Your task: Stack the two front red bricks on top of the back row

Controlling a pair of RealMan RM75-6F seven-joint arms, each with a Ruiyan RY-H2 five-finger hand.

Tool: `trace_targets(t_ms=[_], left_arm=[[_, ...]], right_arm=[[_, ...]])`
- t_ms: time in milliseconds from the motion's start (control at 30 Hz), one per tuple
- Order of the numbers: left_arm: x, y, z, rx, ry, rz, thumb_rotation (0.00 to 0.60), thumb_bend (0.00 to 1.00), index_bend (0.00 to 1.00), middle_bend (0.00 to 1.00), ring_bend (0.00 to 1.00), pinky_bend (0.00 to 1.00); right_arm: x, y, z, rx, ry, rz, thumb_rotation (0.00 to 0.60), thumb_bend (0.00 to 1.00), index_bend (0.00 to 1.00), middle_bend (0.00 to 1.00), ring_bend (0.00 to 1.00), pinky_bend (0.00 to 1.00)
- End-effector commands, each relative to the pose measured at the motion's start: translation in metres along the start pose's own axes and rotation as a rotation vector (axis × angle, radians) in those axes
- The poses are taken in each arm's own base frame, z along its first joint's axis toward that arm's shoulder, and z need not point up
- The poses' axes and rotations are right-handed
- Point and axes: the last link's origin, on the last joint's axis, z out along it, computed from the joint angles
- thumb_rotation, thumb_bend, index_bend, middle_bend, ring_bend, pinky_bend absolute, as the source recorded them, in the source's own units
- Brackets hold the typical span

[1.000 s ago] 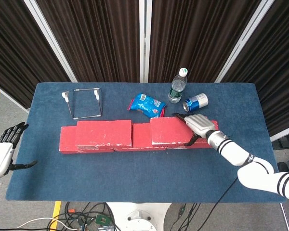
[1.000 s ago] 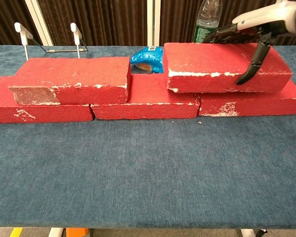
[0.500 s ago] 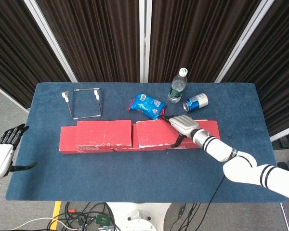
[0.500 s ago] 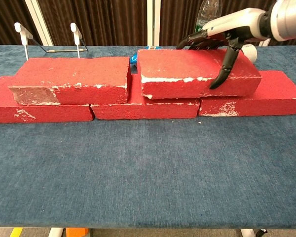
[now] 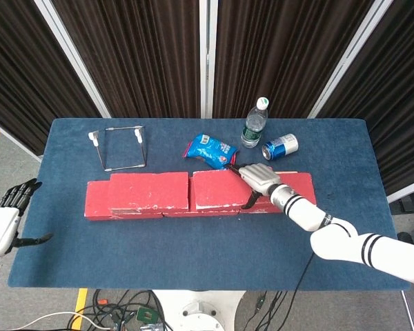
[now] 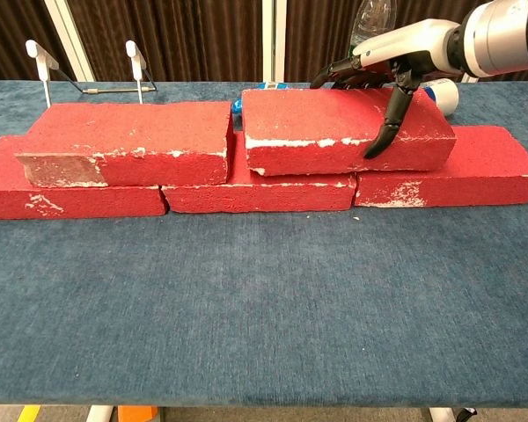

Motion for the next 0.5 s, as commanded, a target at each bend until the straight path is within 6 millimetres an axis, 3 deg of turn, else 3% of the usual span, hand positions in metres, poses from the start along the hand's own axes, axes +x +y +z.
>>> trace_targets(t_ms=[33, 500], left_arm=[[0.0000, -0.0011, -0.0005, 0.002, -0.001, -0.003, 0.600, 0.03, 0.00, 0.00, 0.00, 0.00], [0.0007, -0.0062, -0.0027, 0.006, -0.005, -0.023, 0.600, 0.03, 0.00, 0.00, 0.00, 0.00]], right_arm=[[-0.0009, -0.0030, 0.0042, -0.006, -0.002, -0.005, 0.600, 0.10, 0.00, 0.22, 0.15, 0.20], [-0.0039, -0.0114, 0.0123, -0.024, -0.008, -0.003, 0.600, 0.10, 0.00, 0.21, 0.15, 0.20]])
